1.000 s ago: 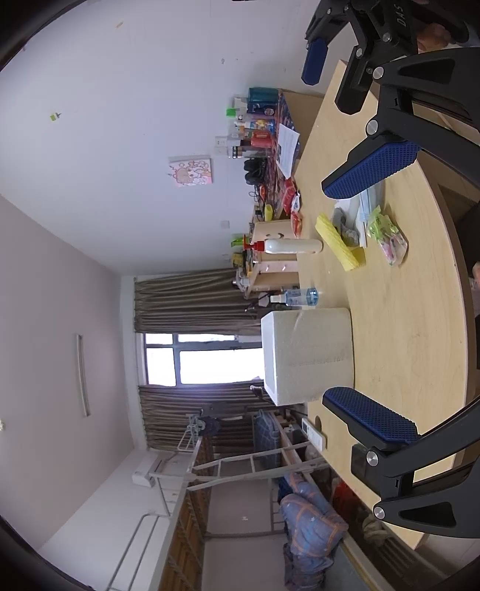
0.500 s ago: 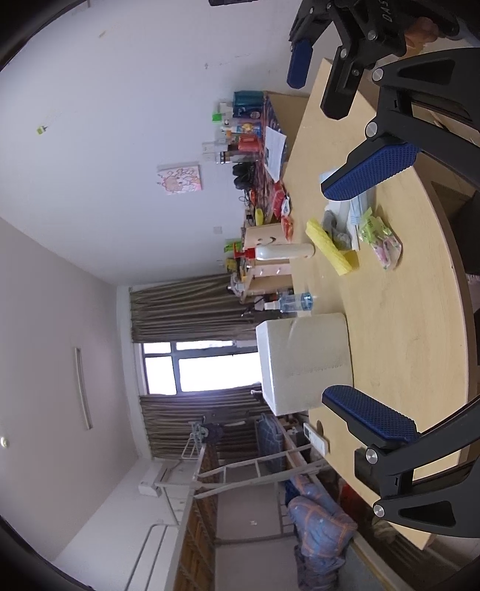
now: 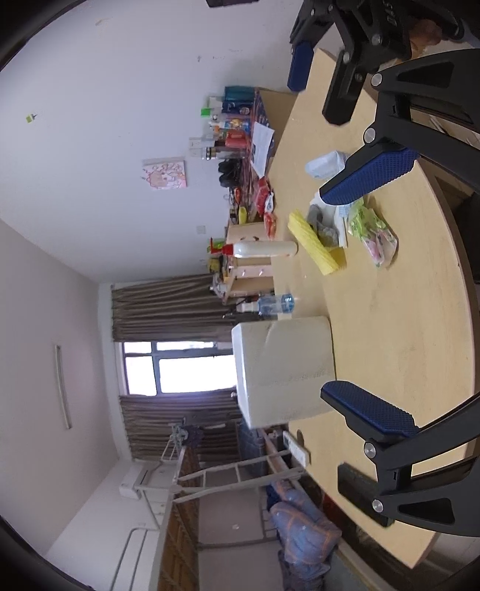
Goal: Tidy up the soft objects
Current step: 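Move the left gripper to the green snack bag while the right gripper approaches the blue mask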
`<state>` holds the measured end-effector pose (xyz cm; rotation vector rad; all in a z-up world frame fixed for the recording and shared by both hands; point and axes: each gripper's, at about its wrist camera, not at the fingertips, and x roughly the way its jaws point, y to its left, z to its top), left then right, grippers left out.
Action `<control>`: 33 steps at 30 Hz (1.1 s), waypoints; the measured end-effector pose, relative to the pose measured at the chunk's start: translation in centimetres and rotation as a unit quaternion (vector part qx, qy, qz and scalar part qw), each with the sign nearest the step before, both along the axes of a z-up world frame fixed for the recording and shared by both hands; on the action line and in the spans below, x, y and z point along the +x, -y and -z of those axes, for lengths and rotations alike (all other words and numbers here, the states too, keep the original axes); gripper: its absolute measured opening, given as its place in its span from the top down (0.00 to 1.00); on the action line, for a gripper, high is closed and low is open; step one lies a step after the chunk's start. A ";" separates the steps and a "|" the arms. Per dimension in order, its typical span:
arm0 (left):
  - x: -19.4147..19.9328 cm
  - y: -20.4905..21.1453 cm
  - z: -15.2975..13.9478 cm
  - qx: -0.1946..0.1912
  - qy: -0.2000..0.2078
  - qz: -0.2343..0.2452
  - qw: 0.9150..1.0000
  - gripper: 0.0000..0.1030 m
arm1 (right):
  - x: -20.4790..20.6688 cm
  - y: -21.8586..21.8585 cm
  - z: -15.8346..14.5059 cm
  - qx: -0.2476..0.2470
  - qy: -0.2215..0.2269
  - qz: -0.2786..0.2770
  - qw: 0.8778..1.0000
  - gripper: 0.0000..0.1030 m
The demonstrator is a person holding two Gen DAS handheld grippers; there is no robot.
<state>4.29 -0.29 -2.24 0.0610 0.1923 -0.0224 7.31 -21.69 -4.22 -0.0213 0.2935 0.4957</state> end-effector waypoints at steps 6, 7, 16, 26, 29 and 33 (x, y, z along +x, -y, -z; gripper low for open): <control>2.0 -0.1 0.6 -0.017 -0.025 0.014 0.999 0.06 | 2.0 -0.1 0.7 -0.006 -0.020 0.003 1.000 0.00; 2.5 0.0 0.7 -0.016 -0.034 0.016 0.999 0.06 | 2.2 0.0 0.8 -0.006 -0.022 0.003 1.000 0.00; 5.8 0.6 1.6 -0.012 -0.065 0.021 0.998 0.06 | 4.4 0.5 1.6 -0.006 -0.045 0.015 0.999 0.00; 8.6 1.6 2.7 0.000 -0.103 0.055 0.993 0.06 | 6.6 0.8 2.2 -0.011 -0.069 0.021 0.997 0.00; 9.6 1.9 3.1 0.003 -0.120 0.073 0.990 0.07 | 7.2 0.8 2.4 -0.016 -0.073 0.022 0.997 0.00; 11.0 2.0 3.8 -0.006 -0.150 0.092 0.984 0.07 | 8.1 0.9 2.8 -0.023 -0.083 0.024 0.996 0.00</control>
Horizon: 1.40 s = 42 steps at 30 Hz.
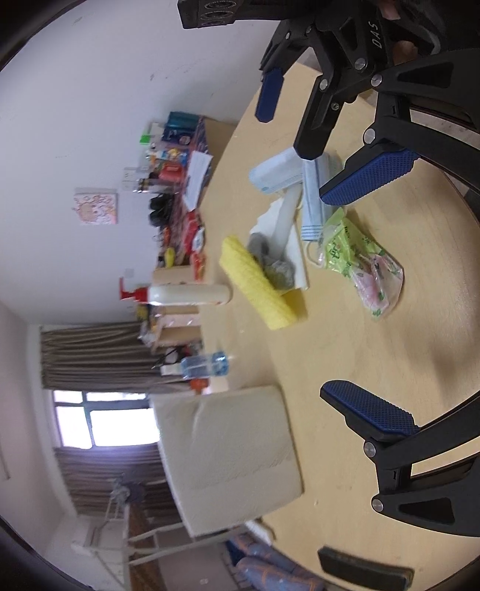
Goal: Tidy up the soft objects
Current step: 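Move the left gripper to the green snack bag while the right gripper approaches the blue mask, then close the left gripper on the snack bag while the right gripper grasps the blue mask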
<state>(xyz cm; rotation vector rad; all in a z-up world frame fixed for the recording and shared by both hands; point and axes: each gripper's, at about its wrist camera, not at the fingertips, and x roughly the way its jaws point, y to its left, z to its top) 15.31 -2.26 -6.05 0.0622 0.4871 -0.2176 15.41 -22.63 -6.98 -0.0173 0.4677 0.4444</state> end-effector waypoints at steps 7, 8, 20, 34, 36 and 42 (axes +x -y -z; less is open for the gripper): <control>2.0 0.6 1.3 0.009 -0.053 0.037 0.998 0.07 | 1.2 0.4 0.7 -0.015 -0.016 0.005 1.000 0.00; 2.1 0.7 1.4 0.012 -0.058 0.039 0.997 0.07 | 1.4 0.4 0.8 -0.017 -0.018 0.006 1.000 0.00; 3.9 0.9 3.0 0.015 -0.119 0.086 0.989 0.22 | 2.3 0.7 1.4 -0.029 -0.029 0.005 0.999 0.00; 4.4 1.7 4.3 0.050 -0.148 0.096 0.983 0.51 | 3.3 0.2 2.0 -0.028 -0.041 0.000 0.999 0.00; 4.4 1.8 4.4 0.049 -0.148 0.101 0.983 0.53 | 3.5 0.0 2.2 -0.030 -0.043 -0.001 0.999 0.00; 4.1 2.1 4.3 0.049 -0.141 0.110 0.983 0.66 | 4.0 -0.2 2.2 -0.026 -0.051 0.000 0.998 0.00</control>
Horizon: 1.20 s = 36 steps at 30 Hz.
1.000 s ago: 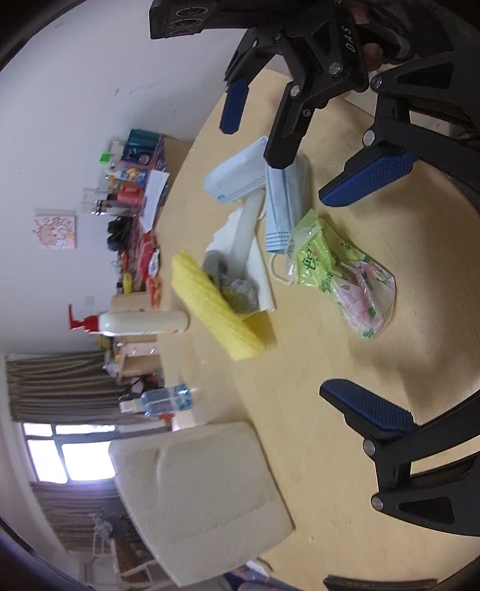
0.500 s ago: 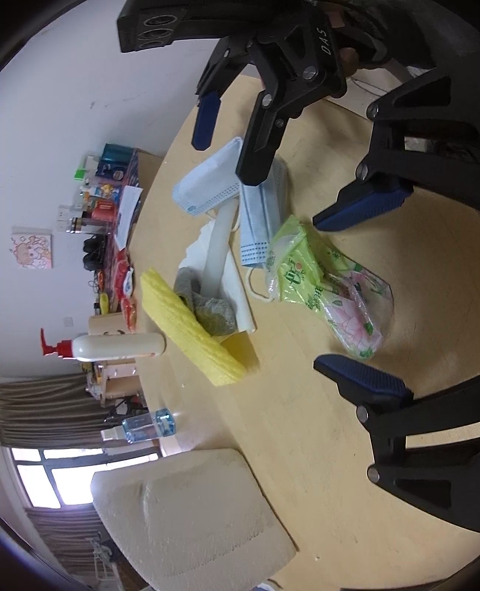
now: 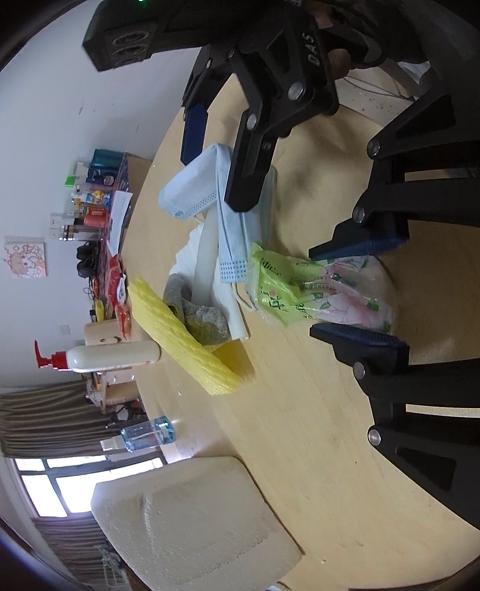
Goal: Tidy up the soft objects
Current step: 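Close the left gripper on the snack bag while the right gripper grasps the blue mask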
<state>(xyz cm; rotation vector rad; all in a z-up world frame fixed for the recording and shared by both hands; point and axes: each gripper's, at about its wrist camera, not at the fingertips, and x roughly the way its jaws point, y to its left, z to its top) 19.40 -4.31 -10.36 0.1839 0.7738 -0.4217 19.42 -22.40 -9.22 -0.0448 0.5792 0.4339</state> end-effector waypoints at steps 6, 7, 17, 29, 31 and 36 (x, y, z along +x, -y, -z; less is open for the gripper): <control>-0.3 0.3 0.1 0.004 0.012 0.010 1.000 0.70 | -0.1 -0.3 0.1 0.001 -0.003 -0.003 1.000 0.07; -0.3 0.3 0.1 0.004 0.013 0.010 1.000 0.70 | -0.2 -0.4 0.1 0.000 -0.003 -0.004 1.000 0.11; -0.3 0.3 0.1 0.001 0.014 0.012 1.000 0.72 | -0.7 -0.5 0.6 -0.005 -0.014 -0.010 1.000 0.50; -0.7 -0.1 -1.1 -0.019 0.037 0.007 0.999 0.75 | -1.8 0.7 -0.8 0.006 0.010 0.011 1.000 0.80; -0.8 -0.2 -1.5 -0.022 0.043 0.002 0.999 0.75 | -2.0 0.9 -1.3 0.009 0.018 0.014 1.000 0.81; -1.3 -0.7 -3.2 -0.036 0.074 -0.024 0.996 0.75 | -2.4 1.3 -2.8 0.014 0.039 0.022 0.999 0.82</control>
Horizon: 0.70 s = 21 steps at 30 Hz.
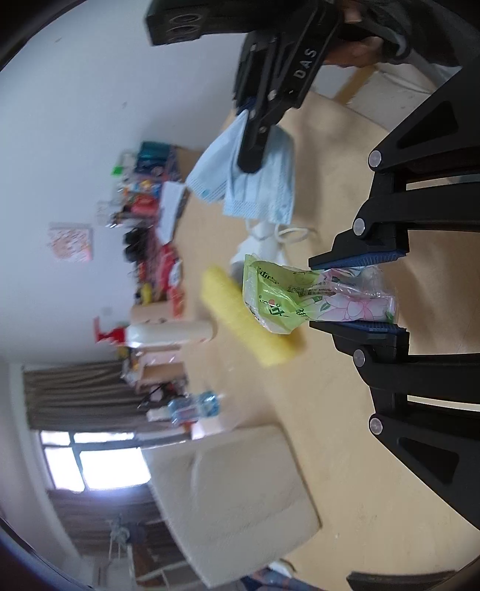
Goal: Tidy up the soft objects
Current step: 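Close the left gripper on the snack bag while the right gripper grasps the blue mask, then lift both held items and carry them over the white foam box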
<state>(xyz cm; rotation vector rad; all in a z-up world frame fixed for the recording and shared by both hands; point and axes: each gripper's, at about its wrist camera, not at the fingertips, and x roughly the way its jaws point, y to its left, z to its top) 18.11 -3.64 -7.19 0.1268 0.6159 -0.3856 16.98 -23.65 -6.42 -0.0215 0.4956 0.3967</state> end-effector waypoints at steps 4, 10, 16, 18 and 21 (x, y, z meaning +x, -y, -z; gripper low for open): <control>-0.7 -0.8 -1.7 -0.015 0.036 -0.027 0.999 0.75 | -0.6 0.1 -1.5 0.001 0.027 0.006 1.000 0.82; -2.0 -1.6 -4.3 -0.015 0.082 -0.048 0.995 0.75 | -1.9 0.0 -3.8 0.001 0.075 0.011 0.997 0.82; -4.1 -2.1 -6.3 0.000 0.130 -0.069 0.989 0.75 | -3.1 -0.3 -5.6 0.011 0.111 0.011 0.994 0.82; -4.6 -2.7 -7.1 -0.005 0.145 -0.077 0.986 0.75 | -3.5 -0.2 -6.4 0.020 0.126 0.020 0.992 0.82; -5.5 -3.1 -8.3 -0.010 0.171 -0.084 0.982 0.75 | -4.1 0.0 -7.1 0.037 0.140 0.021 0.989 0.82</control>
